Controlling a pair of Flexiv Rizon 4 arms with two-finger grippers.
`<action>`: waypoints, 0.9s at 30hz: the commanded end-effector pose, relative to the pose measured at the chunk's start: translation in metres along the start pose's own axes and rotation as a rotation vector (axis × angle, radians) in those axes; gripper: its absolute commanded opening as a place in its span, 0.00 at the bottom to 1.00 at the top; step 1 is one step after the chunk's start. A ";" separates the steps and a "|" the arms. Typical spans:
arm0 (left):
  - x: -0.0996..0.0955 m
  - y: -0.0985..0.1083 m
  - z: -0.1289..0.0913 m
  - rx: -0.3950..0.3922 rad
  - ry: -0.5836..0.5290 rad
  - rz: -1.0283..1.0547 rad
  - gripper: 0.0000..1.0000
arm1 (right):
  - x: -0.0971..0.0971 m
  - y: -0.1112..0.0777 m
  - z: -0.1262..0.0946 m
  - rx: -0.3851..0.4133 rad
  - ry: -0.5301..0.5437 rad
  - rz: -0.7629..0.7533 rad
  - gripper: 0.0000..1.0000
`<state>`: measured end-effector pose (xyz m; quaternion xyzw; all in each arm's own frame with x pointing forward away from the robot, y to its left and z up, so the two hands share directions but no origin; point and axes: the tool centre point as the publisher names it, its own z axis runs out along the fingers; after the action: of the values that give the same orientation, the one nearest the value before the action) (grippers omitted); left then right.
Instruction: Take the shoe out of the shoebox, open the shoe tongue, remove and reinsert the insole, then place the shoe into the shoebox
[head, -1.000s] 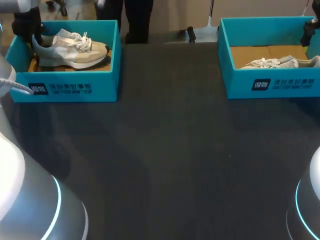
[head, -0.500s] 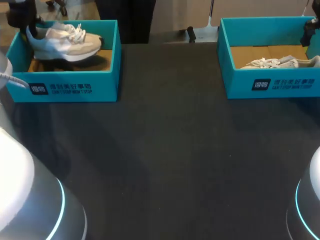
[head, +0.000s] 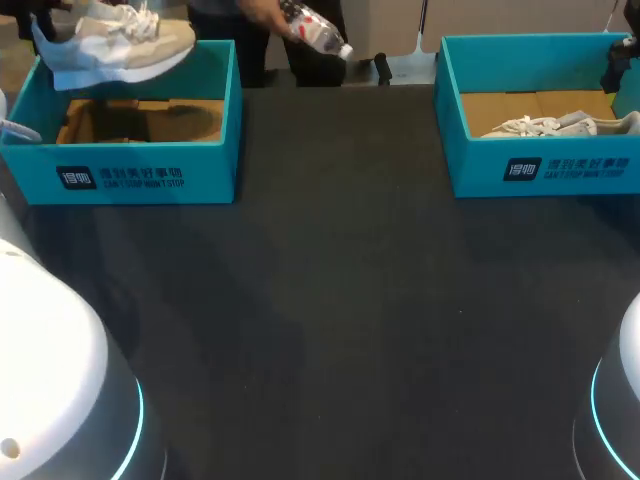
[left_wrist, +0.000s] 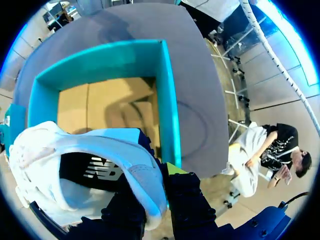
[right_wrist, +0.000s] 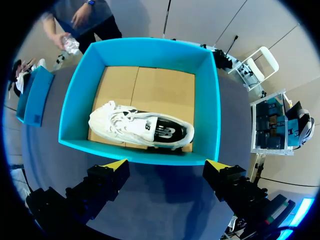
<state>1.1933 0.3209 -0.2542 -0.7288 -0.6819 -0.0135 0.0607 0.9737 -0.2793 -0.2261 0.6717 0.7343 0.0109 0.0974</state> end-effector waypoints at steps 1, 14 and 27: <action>0.009 0.003 -0.028 0.033 -0.021 0.004 0.00 | 0.000 0.000 0.000 0.000 0.000 0.000 1.00; 0.009 0.003 -0.028 0.033 -0.021 0.004 0.00 | 0.000 0.000 0.000 0.000 0.000 0.000 1.00; -0.035 -0.069 -0.059 0.065 0.070 0.039 0.00 | 0.000 0.000 0.000 0.000 0.000 0.000 1.00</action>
<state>1.1596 0.2935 -0.2071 -0.7357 -0.6679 0.0165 0.1111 0.9737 -0.2793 -0.2261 0.6718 0.7343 0.0109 0.0974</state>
